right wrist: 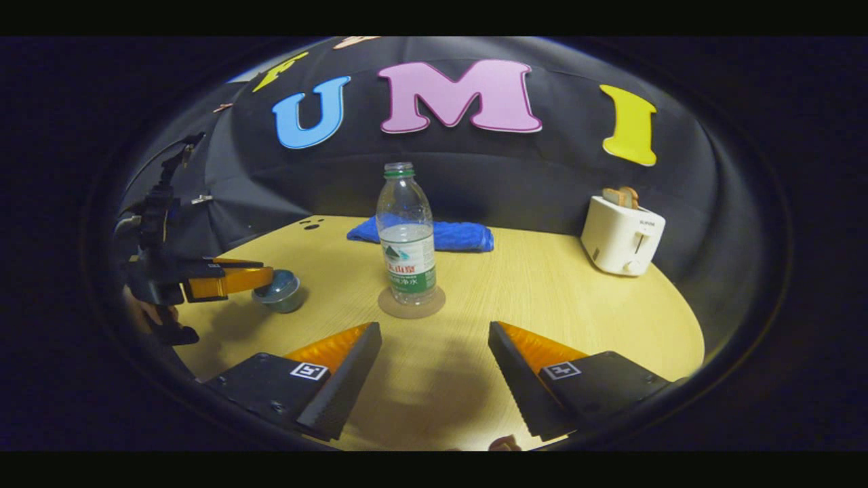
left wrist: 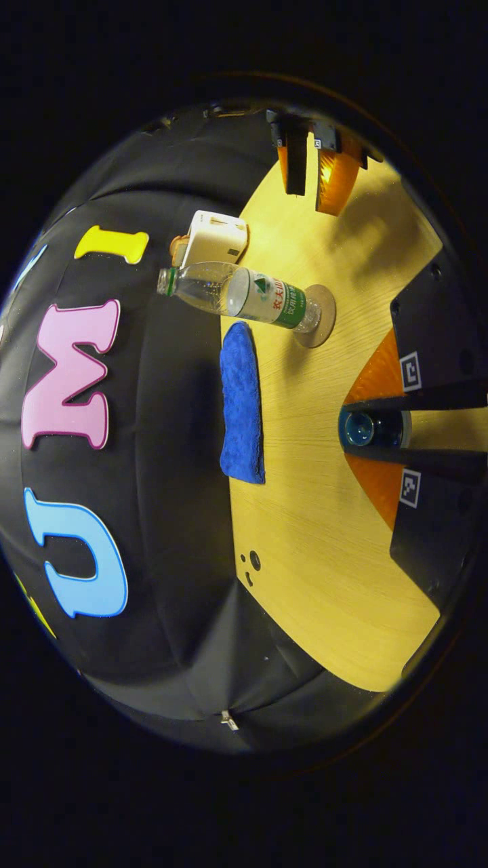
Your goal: Open the teacup lid with one hand, grasp the water bottle and pour water into the teacup with the other hand; after pouring, place the water bottle on the coaster and then close the teacup lid.
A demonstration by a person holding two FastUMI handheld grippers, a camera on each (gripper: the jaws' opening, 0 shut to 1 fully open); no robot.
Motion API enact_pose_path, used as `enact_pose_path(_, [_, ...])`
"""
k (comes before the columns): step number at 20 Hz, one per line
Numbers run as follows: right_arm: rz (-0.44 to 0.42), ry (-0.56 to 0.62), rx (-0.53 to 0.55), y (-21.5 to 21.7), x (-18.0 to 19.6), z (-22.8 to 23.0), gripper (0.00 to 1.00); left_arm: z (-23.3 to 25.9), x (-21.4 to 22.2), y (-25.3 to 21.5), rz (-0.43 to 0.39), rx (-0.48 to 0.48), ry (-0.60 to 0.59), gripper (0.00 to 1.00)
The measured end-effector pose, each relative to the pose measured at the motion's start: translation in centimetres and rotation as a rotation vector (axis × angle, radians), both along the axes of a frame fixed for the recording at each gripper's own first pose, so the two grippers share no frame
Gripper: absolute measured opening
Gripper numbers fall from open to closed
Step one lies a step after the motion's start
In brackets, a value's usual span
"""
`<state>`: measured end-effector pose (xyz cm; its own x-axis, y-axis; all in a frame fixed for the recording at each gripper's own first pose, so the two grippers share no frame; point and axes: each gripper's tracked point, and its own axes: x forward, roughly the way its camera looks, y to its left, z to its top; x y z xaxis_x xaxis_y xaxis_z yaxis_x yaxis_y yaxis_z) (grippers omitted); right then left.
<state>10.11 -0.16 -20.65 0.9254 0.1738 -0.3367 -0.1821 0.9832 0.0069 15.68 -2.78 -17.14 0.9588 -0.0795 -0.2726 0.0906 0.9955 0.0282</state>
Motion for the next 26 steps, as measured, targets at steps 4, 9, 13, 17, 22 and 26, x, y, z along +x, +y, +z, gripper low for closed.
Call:
enact_pose_path(4, [-0.018,0.013,0.005,-1.1,-0.3,-0.1,0.98,-0.8,0.1,0.0,0.006,0.030,0.021,0.24])
enact_pose_path(9, [-0.031,0.007,0.007,-1.7,-0.4,0.5,0.98,-0.9,0.3,0.2,0.021,0.038,0.022,0.32])
enact_pose_path(13, [-0.039,0.000,0.001,-1.9,-0.6,1.3,0.98,0.3,-0.1,0.3,0.017,0.048,-0.009,0.48])
enact_pose_path(17, [-0.059,-0.023,-0.002,-2.1,-1.2,3.9,0.96,3.4,-1.7,1.0,0.016,0.049,-0.069,0.99])
enact_pose_path(22, [-0.088,-0.105,0.019,-1.7,-3.5,10.6,0.96,10.6,-7.2,1.6,0.013,0.046,-0.193,0.97])
enact_pose_path(26, [-0.100,-0.192,0.013,-1.0,-6.7,16.3,0.98,15.9,-12.8,0.9,0.008,-0.005,-0.268,0.97])
